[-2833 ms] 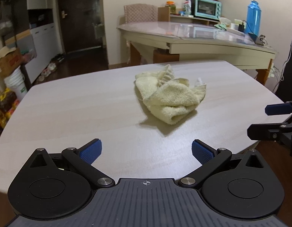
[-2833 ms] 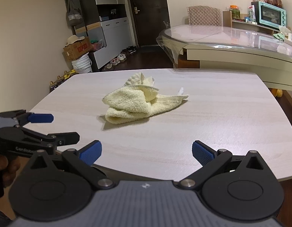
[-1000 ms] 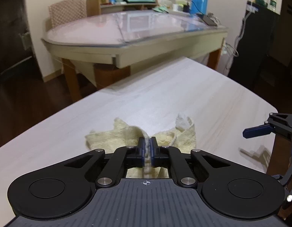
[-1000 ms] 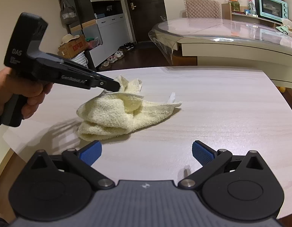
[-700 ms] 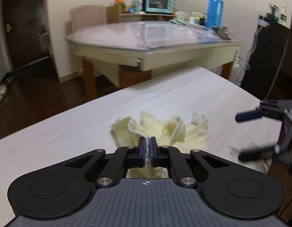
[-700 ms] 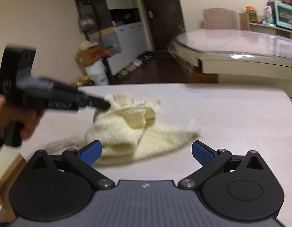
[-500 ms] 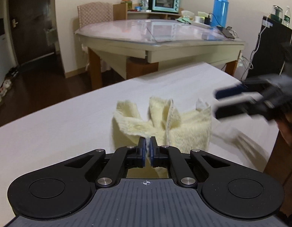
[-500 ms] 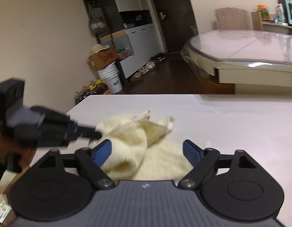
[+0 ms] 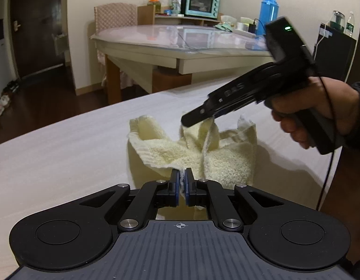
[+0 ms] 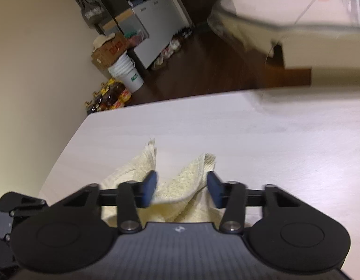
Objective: Fold towel
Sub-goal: 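Grasp a towel edge with the left gripper while the right gripper grasps another edge, then pull the towel edges apart with both grippers to spread it flat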
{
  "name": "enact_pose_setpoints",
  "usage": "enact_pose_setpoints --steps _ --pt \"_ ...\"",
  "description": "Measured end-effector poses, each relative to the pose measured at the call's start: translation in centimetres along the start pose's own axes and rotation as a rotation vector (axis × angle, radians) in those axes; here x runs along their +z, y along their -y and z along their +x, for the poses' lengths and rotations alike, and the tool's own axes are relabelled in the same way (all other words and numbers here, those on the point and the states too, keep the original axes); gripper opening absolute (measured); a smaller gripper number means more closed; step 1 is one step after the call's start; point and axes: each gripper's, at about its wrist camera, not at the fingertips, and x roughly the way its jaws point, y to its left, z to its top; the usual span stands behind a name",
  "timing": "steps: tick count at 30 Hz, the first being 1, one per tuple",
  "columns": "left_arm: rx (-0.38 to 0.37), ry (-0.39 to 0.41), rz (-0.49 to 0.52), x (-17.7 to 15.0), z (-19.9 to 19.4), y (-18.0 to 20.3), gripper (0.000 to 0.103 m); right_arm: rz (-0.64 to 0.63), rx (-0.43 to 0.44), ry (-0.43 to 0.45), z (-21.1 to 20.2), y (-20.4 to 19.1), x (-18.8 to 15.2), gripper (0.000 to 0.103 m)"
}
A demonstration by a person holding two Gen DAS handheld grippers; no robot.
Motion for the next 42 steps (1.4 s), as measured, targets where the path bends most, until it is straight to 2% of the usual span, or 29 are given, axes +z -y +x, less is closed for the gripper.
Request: enact_pose_setpoints --steps 2,6,8,10,11,14,18,23,24,27,29,33,35,37,40,41,42 --pt "0.002 0.001 -0.007 -0.2 -0.1 -0.1 0.005 -0.021 -0.01 0.03 -0.7 -0.1 -1.1 0.006" --pt "0.007 0.005 -0.019 -0.1 -0.3 -0.4 0.005 -0.058 -0.003 0.139 -4.7 -1.0 -2.7 0.004" --pt "0.01 0.006 -0.015 0.0 -0.3 -0.4 0.005 -0.073 0.018 0.219 -8.7 -1.9 -4.4 0.003" --pt "0.009 0.006 -0.01 0.2 -0.3 -0.2 0.005 -0.074 0.034 0.251 -10.7 -2.1 -5.6 0.003" --pt "0.011 0.006 -0.007 0.3 -0.3 -0.1 0.005 -0.071 0.057 0.282 -13.2 -2.4 -7.4 0.003" --pt "0.002 0.002 -0.002 0.3 -0.4 0.0 0.006 -0.054 0.075 0.291 -16.1 -2.4 -10.8 0.003" --pt "0.0 0.011 -0.006 0.7 -0.8 0.3 0.015 -0.021 0.098 0.277 -18.5 -2.4 -14.9 0.003" --pt "0.019 0.042 0.013 2.6 -1.1 0.4 0.014 -0.013 0.148 0.213 -19.1 -3.2 -17.8 0.003" --pt "0.011 0.047 0.025 3.2 -1.1 0.6 0.015 -0.016 0.163 0.194 -18.9 -3.5 -18.3 0.003" --pt "-0.046 0.041 0.053 5.2 0.1 1.5 0.031 -0.039 0.192 0.141 -18.1 -4.0 -19.2 0.003" --pt "-0.082 0.027 0.078 6.4 1.3 2.3 0.032 -0.043 0.198 0.127 -17.7 -4.1 -19.4 0.003" --pt "-0.169 -0.065 0.154 7.5 4.8 4.4 0.033 -0.05 0.194 0.114 -17.5 -4.1 -20.0 0.003" --pt "-0.194 -0.14 0.226 7.7 7.3 5.8 0.034 -0.042 0.196 0.11 -17.5 -4.1 -20.4 0.003" --pt "-0.202 -0.192 0.282 7.7 9.0 6.6 0.046 -0.038 0.202 0.094 -17.7 -3.9 -20.9 0.003" --pt "-0.233 -0.263 0.334 7.3 10.5 7.2 0.048 -0.028 0.201 0.09 -18.0 -3.7 -20.9 0.003" --pt "-0.243 -0.277 0.343 7.2 10.8 7.3 0.046 -0.022 0.198 0.091 -18.1 -3.6 -20.9 0.003" --pt "-0.253 -0.291 0.351 7.1 11.0 7.3 0.033 -0.009 0.196 0.096 -18.1 -3.2 -21.0 0.003"
